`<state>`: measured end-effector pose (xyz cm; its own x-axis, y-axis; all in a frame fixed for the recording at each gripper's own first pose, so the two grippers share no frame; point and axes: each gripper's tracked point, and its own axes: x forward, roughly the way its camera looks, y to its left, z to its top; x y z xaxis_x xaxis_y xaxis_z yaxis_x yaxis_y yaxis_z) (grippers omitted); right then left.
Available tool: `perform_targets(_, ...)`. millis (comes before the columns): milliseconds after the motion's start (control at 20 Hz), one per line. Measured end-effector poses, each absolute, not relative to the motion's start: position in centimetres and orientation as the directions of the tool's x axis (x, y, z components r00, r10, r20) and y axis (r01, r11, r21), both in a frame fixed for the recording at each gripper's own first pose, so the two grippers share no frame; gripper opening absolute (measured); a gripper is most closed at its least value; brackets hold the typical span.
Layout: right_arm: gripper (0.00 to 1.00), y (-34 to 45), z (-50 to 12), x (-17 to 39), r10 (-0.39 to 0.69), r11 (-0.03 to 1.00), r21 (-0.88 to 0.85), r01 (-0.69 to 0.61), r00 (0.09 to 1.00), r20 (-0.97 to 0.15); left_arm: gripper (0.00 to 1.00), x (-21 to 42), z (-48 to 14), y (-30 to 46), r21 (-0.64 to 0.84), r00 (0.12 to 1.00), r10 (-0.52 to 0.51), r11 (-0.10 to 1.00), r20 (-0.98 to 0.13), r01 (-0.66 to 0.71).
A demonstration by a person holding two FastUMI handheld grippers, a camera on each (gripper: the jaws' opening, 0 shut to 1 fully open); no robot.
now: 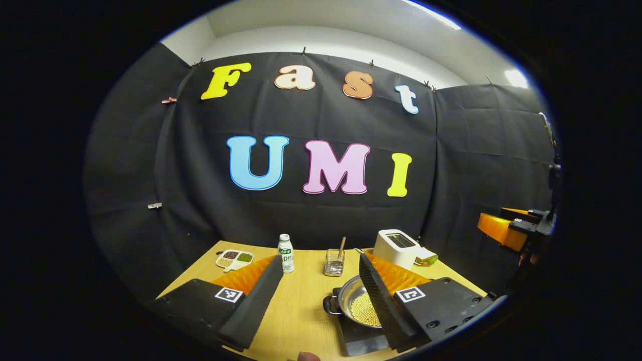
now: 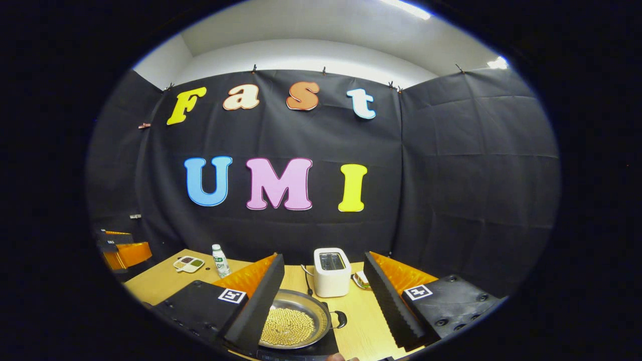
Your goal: First push the handle of the pot to place it horizontally, then grasp the pot with both hands and set it on the induction cooktop.
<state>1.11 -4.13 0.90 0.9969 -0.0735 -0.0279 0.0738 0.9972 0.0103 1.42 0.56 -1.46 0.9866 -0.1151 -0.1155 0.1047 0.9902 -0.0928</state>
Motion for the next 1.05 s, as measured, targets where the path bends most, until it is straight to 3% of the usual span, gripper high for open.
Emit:
perform_targets(350, 0.98, -3.2, 1.0, 0.7, -0.07, 0.997, 0.011, 0.07, 0.997, -0.033, 0.95, 1.0, -1.3, 2.4, -0.077, 0.992, -0.079, 0.994, -0.097, 0.071)
perform_targets(1050, 0.98, -1.8, 0.4, 1.1, -0.051, 0.999, -0.013, 0.05, 0.998, -0.047, 0.95, 1.4, -1.6, 2.0, -0.084, 0.988, -0.109, 0.991, -0.11, 0.1)
